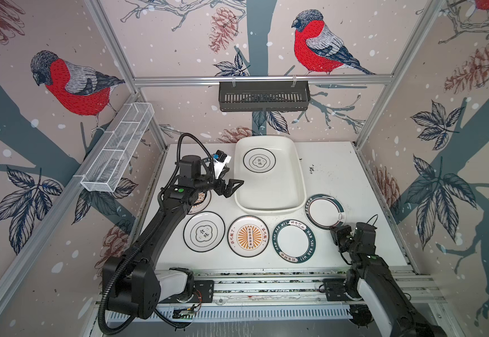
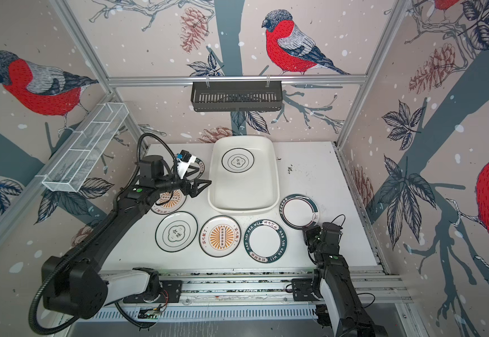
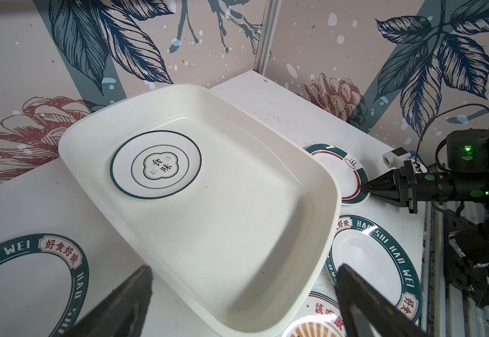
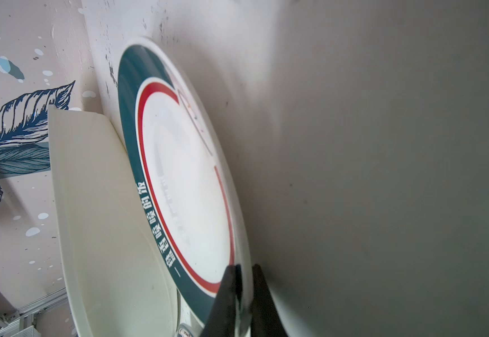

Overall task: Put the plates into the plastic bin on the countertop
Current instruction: 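Tilt the red-and-green plate upright with the right gripper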

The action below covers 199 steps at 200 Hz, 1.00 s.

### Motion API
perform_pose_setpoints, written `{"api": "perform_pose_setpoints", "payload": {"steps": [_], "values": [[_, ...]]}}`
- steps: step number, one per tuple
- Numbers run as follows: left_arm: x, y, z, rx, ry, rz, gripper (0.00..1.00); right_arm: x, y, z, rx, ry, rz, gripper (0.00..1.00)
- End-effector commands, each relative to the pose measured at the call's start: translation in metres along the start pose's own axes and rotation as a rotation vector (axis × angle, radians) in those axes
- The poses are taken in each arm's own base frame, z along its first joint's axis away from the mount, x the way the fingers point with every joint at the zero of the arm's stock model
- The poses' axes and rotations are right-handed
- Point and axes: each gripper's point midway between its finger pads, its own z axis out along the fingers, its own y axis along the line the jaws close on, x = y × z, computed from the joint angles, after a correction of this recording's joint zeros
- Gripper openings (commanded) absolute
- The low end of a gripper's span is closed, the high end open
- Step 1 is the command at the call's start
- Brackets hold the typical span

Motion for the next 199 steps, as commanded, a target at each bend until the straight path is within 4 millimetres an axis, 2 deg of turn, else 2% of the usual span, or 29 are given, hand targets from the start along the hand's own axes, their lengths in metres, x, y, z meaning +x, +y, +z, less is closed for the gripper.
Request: {"api": "perform_pose_setpoints", "payload": {"steps": [1,76,199], "values": [[-0.01,0.0,-0.002,-0.009,-0.034,0.035,0.97,0.011,-0.037,0.0,0.122,0.031,0.041,0.1],[-0.013,0.001,-0.003,-0.016,-0.033,0.044,0.97,0.0,-0.012,-0.003,0.037,-0.011,0.052,0.02],[-0.023,-0.001,-0.009,-0.025,-0.027,0.052,0.97,-0.047,0.052,-0.031,-0.101,-0.154,0.017,0.01]]}}
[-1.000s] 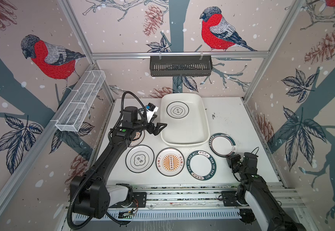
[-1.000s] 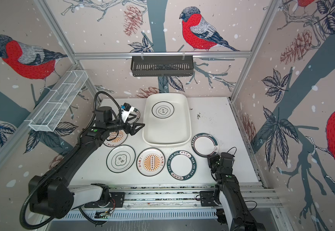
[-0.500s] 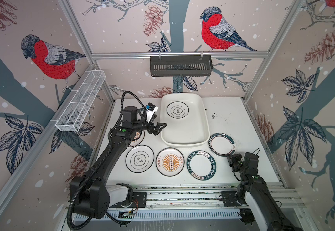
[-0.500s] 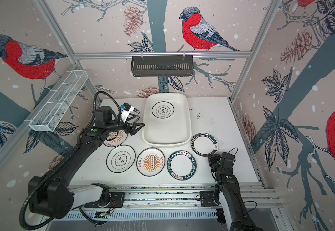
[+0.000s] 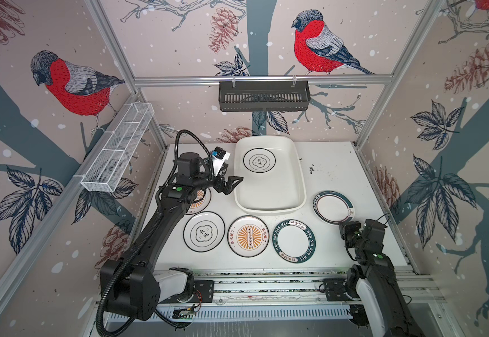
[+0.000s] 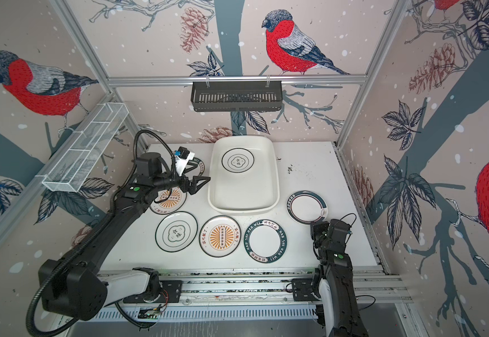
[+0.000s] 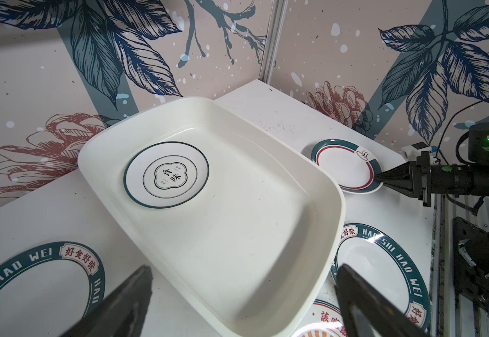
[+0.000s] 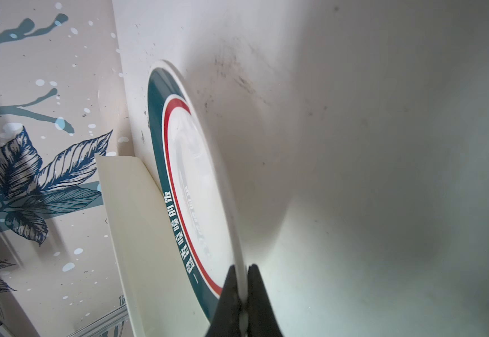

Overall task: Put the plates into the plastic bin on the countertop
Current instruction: 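Tilt the red-and-green plate upright with the right gripper, then carry the upright plate with the right gripper over the cream bin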

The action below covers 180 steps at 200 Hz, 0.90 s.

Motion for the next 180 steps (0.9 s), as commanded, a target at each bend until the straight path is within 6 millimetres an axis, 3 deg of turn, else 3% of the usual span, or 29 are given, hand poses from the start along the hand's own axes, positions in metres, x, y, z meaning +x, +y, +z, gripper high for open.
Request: {"api": "perform_pose_setpoints", "payload": {"steps": [1,40,86,180], "values": [[-0.005,-0.002,-0.002,0.004,-0.005,0.025,0.97,-0.006,0.017,-0.005,-0.039,-0.012,-0.049,0.01],[-0.008,-0.003,-0.004,0.007,-0.008,0.024,0.97,-0.015,0.038,-0.008,-0.077,-0.037,-0.077,0.01],[-0.012,-0.005,-0.007,0.001,-0.005,0.031,0.97,-0.028,0.082,-0.02,-0.126,-0.068,-0.18,0.01],[-0.005,-0.007,-0.01,-0.004,0.023,0.019,0.97,-0.027,0.148,-0.03,-0.203,-0.046,-0.308,0.01]]}}
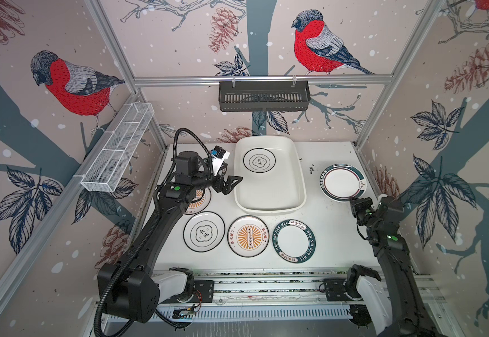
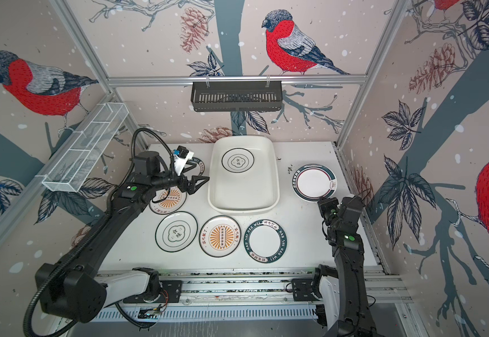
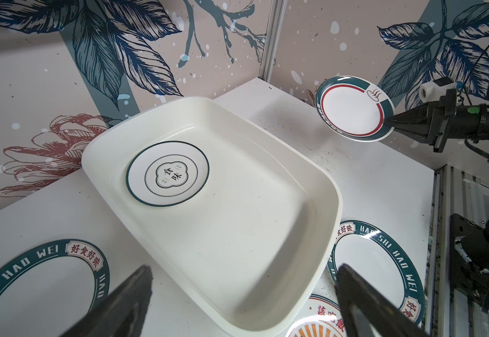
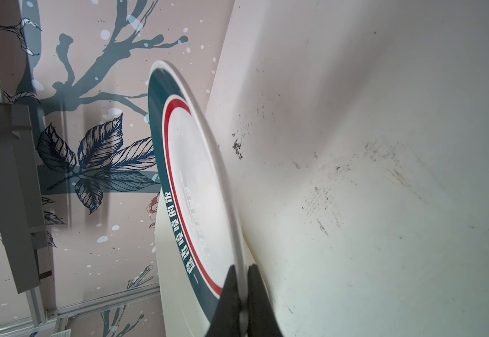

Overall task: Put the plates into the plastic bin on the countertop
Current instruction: 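Carry the upright plate with the right gripper over the cream bin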

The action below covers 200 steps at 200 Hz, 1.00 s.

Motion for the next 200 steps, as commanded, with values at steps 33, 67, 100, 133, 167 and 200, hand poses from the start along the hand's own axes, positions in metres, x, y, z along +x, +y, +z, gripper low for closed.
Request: {"api": "perform_pose_setpoints", "payload": {"steps": [33,67,100,133,167,200], "values": [[0.006,-0.004,-0.007,-0.012,0.032,0.016,0.97,0.003,0.061,0.009,-0.095,0.026,-0.135,0.01],[0.008,-0.006,-0.012,-0.03,0.043,0.015,0.97,0.023,0.098,0.022,-0.141,0.083,-0.209,0.01],[0.007,-0.007,-0.017,-0.042,0.044,0.013,0.97,0.05,0.129,0.037,-0.173,0.135,-0.273,0.01],[0.008,-0.007,-0.021,-0.061,0.057,0.016,0.97,0.079,0.149,0.055,-0.2,0.189,-0.309,0.01],[0.011,-0.008,-0.024,-0.072,0.066,0.017,0.97,0.109,0.166,0.074,-0.238,0.243,-0.341,0.01],[0.011,-0.006,-0.027,-0.095,0.065,0.029,0.97,0.138,0.174,0.1,-0.234,0.299,-0.375,0.01]]}}
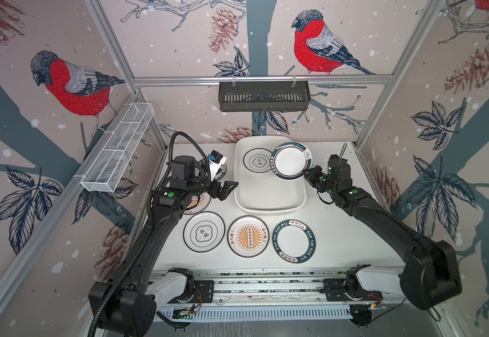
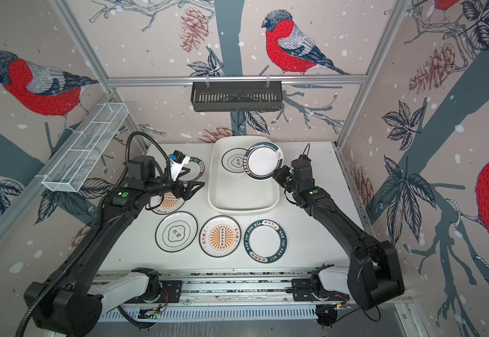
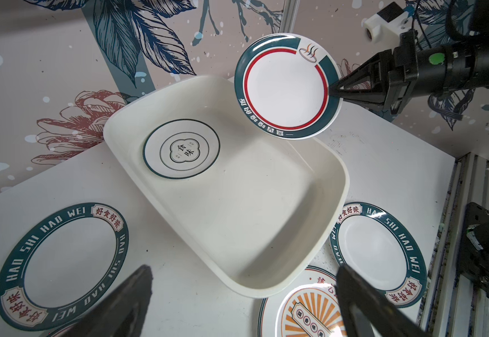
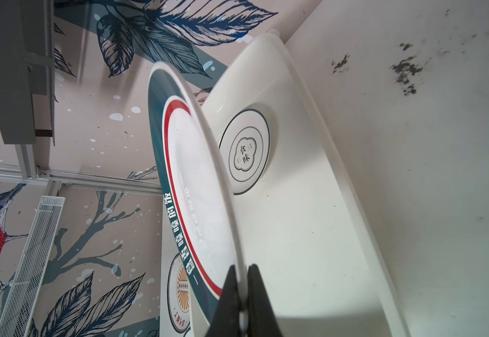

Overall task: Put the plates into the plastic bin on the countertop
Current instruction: 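Carry the upright plate with the right gripper over the cream bin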

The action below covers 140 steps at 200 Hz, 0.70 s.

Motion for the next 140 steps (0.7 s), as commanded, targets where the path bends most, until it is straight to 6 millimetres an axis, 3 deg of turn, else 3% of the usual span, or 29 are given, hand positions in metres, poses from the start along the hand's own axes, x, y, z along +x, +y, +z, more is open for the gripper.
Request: {"api": "perform_pose_setpoints", "payload": {"steps": [1,82,140], "values": [[0.0,0.0,-0.003,-0.016,-0.001,0.027,0.97,-0.008,0.029,0.014,-0.082,-0.037,-0.046,0.01],[-0.001,0.002,-0.013,-0.066,-0.014,0.022,0.97,0.014,0.031,0.089,-0.095,0.12,-0.067,0.01],[0.0,0.005,-0.009,-0.067,-0.007,0.01,0.97,0.024,0.029,0.144,-0.096,0.179,-0.057,0.01]]}}
